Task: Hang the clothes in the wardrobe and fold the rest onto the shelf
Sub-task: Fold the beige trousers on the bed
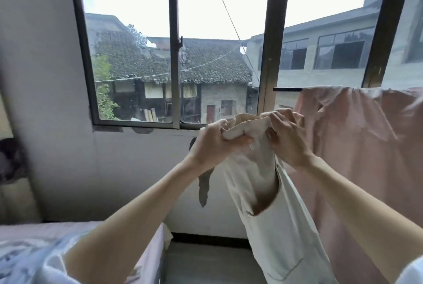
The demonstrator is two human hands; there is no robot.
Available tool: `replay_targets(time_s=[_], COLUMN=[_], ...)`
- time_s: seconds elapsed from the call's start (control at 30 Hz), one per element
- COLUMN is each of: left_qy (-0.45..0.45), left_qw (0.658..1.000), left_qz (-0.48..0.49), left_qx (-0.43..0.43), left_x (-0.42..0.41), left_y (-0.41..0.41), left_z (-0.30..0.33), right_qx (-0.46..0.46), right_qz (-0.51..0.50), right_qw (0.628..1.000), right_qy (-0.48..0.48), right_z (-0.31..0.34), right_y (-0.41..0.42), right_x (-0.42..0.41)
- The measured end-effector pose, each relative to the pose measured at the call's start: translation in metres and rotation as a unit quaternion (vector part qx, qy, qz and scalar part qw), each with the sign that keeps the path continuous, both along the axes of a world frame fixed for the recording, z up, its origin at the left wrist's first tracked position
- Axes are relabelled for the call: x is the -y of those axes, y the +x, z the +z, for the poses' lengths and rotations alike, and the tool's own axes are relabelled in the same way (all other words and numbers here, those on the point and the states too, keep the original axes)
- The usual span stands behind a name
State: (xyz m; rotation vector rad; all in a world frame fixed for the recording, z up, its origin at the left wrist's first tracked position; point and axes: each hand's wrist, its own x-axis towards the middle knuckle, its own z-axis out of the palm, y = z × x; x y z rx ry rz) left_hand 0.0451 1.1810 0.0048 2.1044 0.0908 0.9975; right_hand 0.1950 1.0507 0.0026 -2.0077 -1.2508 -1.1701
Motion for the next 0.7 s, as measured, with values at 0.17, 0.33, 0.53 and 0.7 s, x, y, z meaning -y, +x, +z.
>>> replay_targets(time_s=[0.17, 0.33, 0.53, 0.7], left_qy=[0.013, -0.008, -0.064, -0.098], left_qw=[0.996, 0.996, 0.993, 0.985], left_qz=[0.088, 0.073, 0.058, 0.124], left_qx=[-0.017, -0.051, -0.077, -0.071], left_x=[-0.024, -0.033, -0.027, -0.036], left_y=[-0.09, -0.166, -0.225, -0.255], left_z=[-0.032, -0.059, -0.077, -0.086], right_qx=[0.001, -0.052, -0.112, -0.078], right_qz=[0.049, 0.087, 0.121, 0.149], right_qw=[0.999, 0.994, 0.983, 0.984], right_qy=[-0.023, -0.046, -0.076, -0.066], right_z=[-0.028, -0.062, -0.09, -0.102], right_y=[-0.077, -0.145, -0.197, -0.224], right_x=[-0.034, -0.059, -0.088, -0.125])
